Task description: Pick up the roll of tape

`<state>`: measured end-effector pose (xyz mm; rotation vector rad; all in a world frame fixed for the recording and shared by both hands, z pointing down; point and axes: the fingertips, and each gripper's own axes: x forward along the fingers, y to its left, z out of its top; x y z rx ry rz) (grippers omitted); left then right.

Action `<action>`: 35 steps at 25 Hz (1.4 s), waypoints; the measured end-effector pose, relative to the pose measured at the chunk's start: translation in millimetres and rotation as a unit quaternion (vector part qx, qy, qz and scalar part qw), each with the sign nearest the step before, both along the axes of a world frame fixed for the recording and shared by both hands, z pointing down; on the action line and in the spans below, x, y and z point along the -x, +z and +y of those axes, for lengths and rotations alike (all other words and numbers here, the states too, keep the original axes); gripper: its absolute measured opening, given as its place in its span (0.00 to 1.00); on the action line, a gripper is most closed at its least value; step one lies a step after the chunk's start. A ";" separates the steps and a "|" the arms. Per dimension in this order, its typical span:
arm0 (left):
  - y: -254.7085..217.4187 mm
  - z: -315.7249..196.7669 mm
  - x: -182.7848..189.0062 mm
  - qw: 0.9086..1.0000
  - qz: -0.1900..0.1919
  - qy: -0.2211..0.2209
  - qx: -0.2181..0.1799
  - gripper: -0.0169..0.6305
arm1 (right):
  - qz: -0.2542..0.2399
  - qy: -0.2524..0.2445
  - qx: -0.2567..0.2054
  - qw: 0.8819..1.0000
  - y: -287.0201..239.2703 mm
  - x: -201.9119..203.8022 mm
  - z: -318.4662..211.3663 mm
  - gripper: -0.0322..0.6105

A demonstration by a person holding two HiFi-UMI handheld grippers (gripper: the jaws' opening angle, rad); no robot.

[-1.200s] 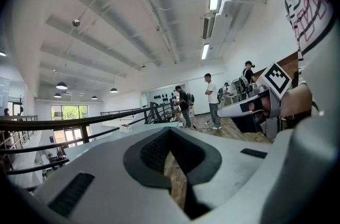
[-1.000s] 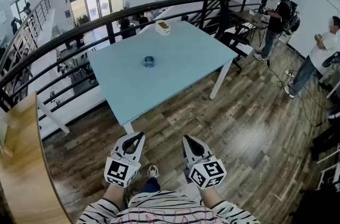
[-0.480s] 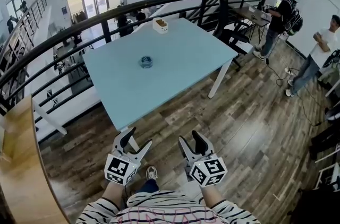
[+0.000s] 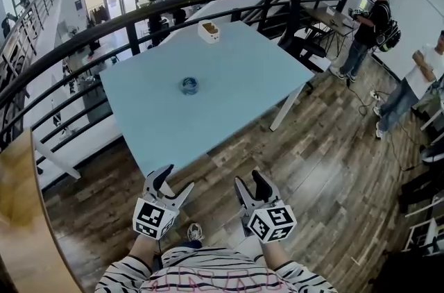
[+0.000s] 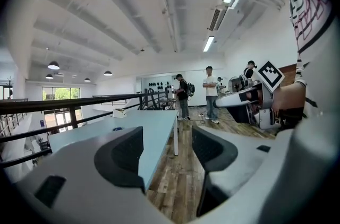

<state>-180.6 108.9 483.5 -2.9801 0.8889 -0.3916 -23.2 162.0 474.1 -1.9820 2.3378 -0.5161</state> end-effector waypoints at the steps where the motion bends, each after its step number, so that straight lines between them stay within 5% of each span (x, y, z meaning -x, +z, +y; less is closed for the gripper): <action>1: 1.2 -9.0 -0.2 1.000 -0.001 0.003 0.000 0.44 | -0.001 0.003 0.001 1.000 1.0 0.0 -8.3 0.41; 20: 18.5 -133.6 -14.3 0.999 -0.020 0.035 0.011 0.44 | -0.011 0.047 0.017 0.999 15.4 -20.0 -118.0 0.40; 35: 15.1 -213.0 -73.5 0.996 -0.026 -0.088 0.003 0.43 | -0.011 -0.080 0.026 0.996 26.6 -89.0 -232.2 0.40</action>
